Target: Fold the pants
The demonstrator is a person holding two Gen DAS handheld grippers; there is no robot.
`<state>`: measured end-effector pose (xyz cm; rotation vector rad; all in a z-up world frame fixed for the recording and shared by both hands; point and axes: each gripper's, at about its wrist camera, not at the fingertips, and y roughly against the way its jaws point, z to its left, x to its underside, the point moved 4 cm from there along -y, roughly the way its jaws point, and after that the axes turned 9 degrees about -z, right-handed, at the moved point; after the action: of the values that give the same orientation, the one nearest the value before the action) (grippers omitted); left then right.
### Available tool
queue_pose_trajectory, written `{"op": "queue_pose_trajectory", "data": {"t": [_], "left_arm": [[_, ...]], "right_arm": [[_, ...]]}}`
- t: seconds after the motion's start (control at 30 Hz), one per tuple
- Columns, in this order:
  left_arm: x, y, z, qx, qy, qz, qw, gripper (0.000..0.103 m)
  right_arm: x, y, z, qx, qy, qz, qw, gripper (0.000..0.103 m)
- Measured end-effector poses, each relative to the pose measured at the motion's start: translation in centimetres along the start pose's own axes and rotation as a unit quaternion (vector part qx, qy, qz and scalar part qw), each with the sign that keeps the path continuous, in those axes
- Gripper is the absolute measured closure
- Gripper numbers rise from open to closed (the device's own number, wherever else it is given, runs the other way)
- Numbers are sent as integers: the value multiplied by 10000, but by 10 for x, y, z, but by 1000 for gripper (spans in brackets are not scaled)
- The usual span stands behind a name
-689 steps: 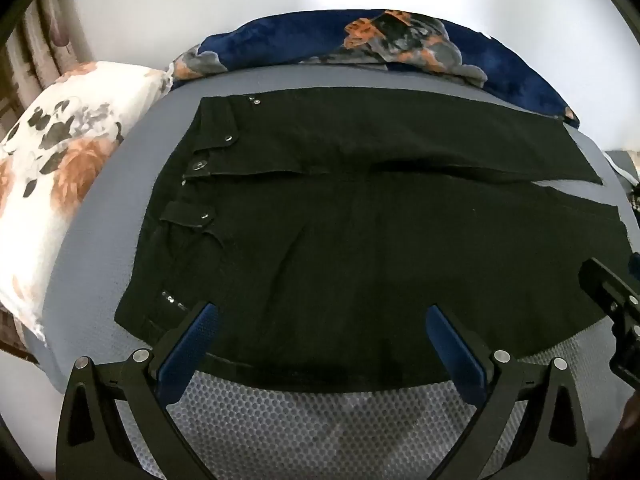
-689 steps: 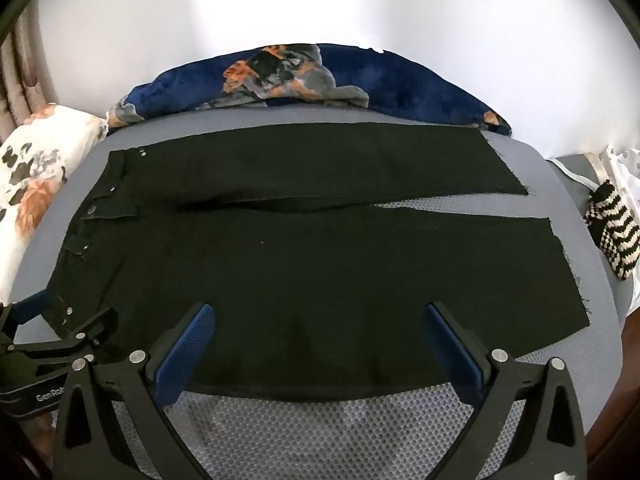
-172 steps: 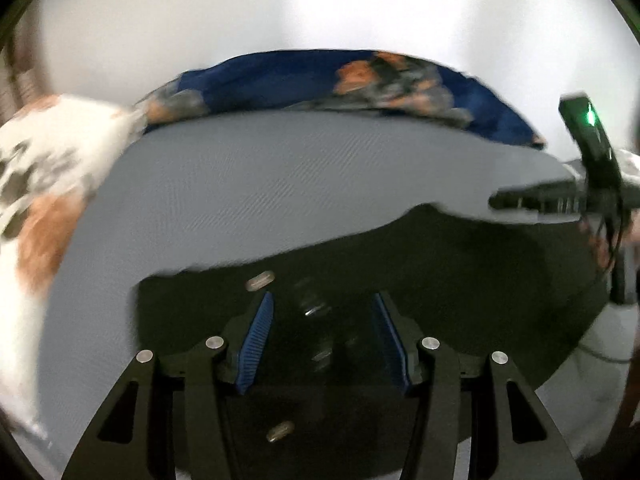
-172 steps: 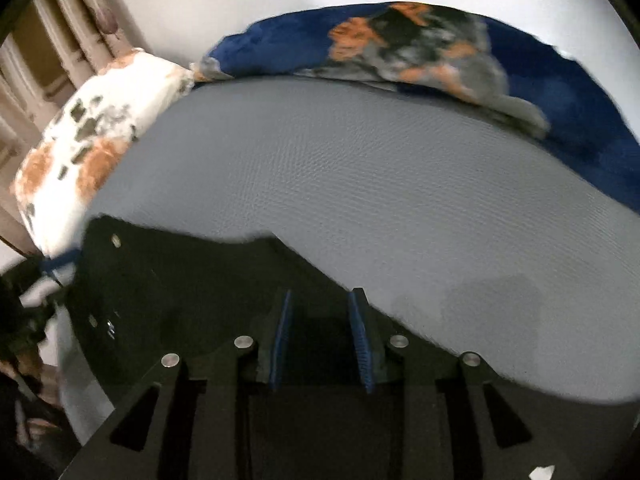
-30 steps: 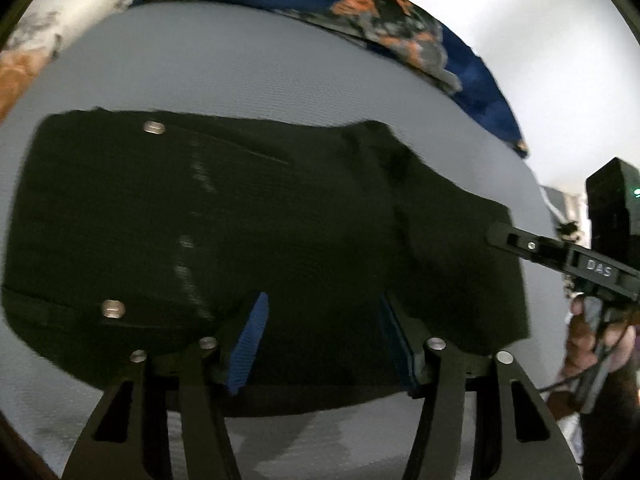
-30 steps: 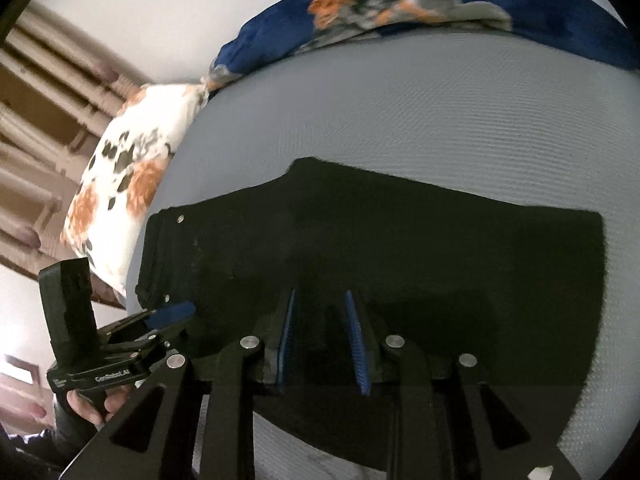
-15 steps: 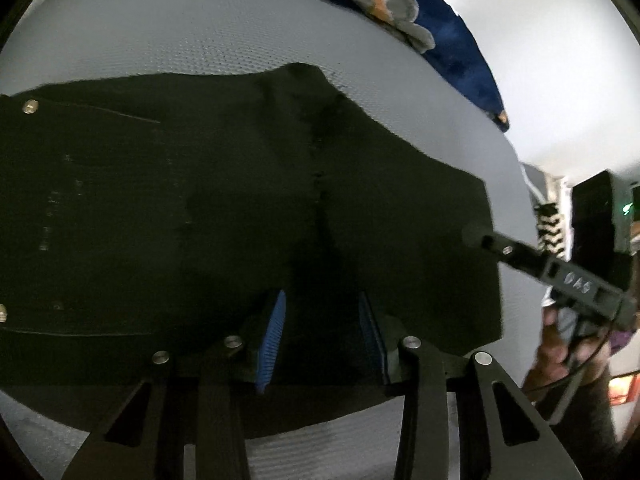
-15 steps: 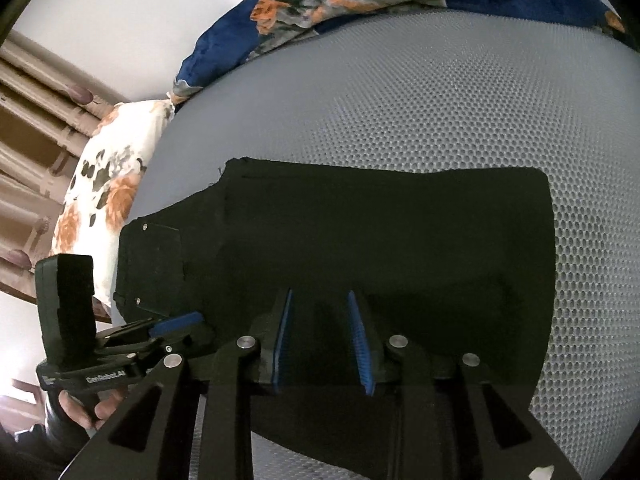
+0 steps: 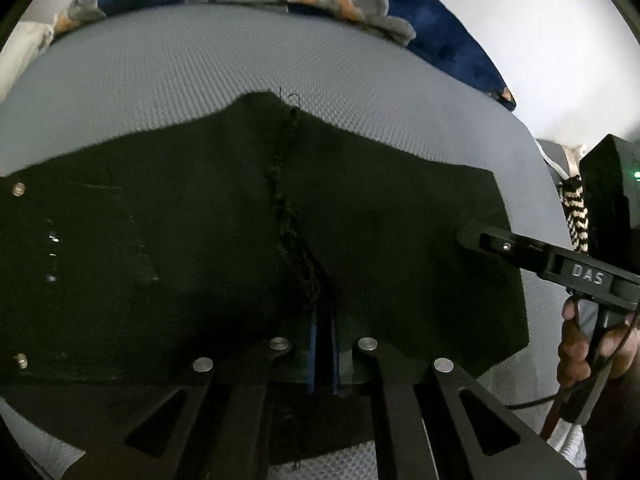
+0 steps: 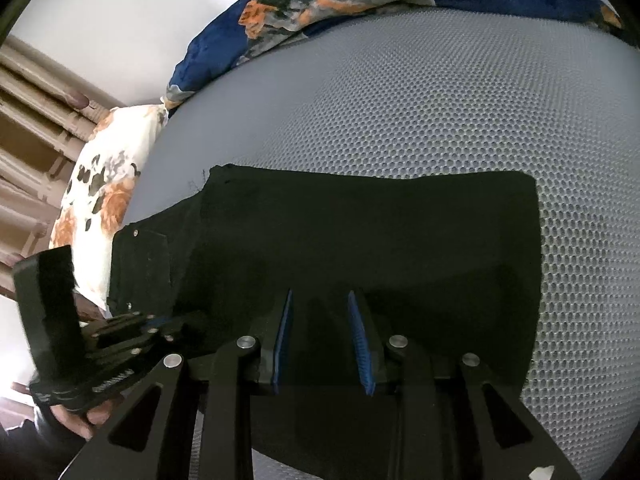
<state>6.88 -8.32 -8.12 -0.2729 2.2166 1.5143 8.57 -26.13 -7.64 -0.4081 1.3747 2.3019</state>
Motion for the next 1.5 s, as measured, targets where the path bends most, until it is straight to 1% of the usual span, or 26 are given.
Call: {"op": "queue_pose_trajectory", "data": {"t": [0.03,0.1,0.17,0.23,0.3,0.33,0.4,0.43,0.5,0.57,0.63,0.73,0.87,1.0,1.03,1.13,1.2,1.27,1.4,1.5], "left_arm": [[0,4,1,-19,-46,-39,10000,98],[0,7,6,-181,-137,-132,9997,98],[4,0,10,-316,-271,-106,9991,97],[11,-6,14,-489,-390,-114,9980,96],[13,-5,10,-656,-637,-230,9955,92],[12,-5,8,-749,-770,-253,9939,92],[8,-3,3,-883,-874,-324,9917,87],[4,0,3,-960,-889,-401,9906,86],[-7,9,4,-949,-805,-648,9901,85],[-21,16,2,-930,-786,-876,9887,84],[-36,16,-3,-898,-891,-978,9871,82],[-54,5,-13,-826,-1063,-1078,9850,81],[-73,-21,-20,-901,-1211,-949,9840,81],[-74,-47,-5,-1189,-1249,-636,9830,81],[-73,-47,-4,-1161,-1236,-712,9829,81],[-69,-44,-7,-1232,-1415,-761,9793,81],[-64,-39,-7,-1217,-1461,-750,9789,79],[-55,-33,-5,-1117,-1415,-680,9813,76],[-27,-18,5,-1068,-1356,-591,9832,65],[-11,-5,16,-968,-1185,-541,9867,63]], "right_arm": [[1,0,2,71,101,-14,9999,75],[6,-2,4,311,316,-23,9990,75],[11,-7,6,506,544,8,9972,76],[15,-9,9,667,788,-50,9946,76],[15,-10,12,763,942,-47,9926,75],[15,-10,13,816,1013,-48,9915,75],[11,-9,14,890,1089,-95,9900,75],[7,-7,13,964,1125,-181,9888,75],[-1,-2,10,1148,1181,-377,9856,75],[-9,-1,5,1292,1225,-460,9830,75],[-17,-2,1,1563,1287,-560,9777,75],[-23,-6,-10,1751,1329,-569,9739,77],[-29,-13,-18,1756,1224,-551,9753,79],[-34,-15,-22,1670,1058,-539,9788,79],[-34,-15,-22,1647,1035,-529,9795,79],[-31,-12,-20,1686,1080,-494,9785,79],[-26,-6,-17,1697,1084,-487,9783,78],[-17,1,-13,1713,1144,-478,9774,77],[10,13,-4,1697,1305,-331,9762,76],[34,17,5,1658,1399,-136,9761,76]]}}
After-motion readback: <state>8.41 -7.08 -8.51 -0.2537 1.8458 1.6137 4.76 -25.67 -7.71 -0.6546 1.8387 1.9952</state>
